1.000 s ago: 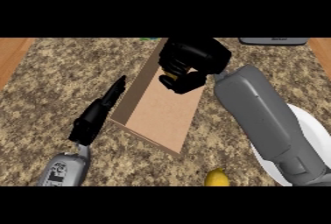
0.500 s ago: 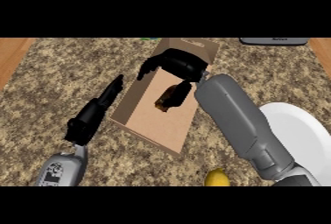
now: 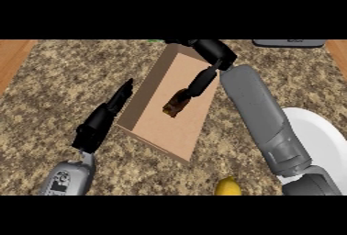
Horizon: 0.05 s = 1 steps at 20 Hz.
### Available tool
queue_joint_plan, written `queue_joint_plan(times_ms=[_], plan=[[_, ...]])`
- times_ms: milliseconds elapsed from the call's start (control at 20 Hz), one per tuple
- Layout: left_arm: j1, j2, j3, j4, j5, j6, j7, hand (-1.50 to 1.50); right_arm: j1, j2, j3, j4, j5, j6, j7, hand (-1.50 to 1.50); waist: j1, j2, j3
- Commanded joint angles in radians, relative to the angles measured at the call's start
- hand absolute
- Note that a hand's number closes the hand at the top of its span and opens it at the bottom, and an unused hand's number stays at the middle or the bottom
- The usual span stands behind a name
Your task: Pick the sweet potato from the plate and place it in the cardboard box
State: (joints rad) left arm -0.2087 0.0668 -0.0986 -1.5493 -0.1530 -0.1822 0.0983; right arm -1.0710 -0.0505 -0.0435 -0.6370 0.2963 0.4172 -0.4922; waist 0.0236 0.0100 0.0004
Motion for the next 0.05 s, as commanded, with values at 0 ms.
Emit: queue_joint_plan(times_ms=[0], plan=[[-0.045, -0.013, 0.004, 0.017, -0.016, 0.023, 0.034, 0.0, -0.084, -0.058, -0.146, 0.096, -0.139, 0.109, 0.046, -1.5, 0.0, 0.001, 0.0]])
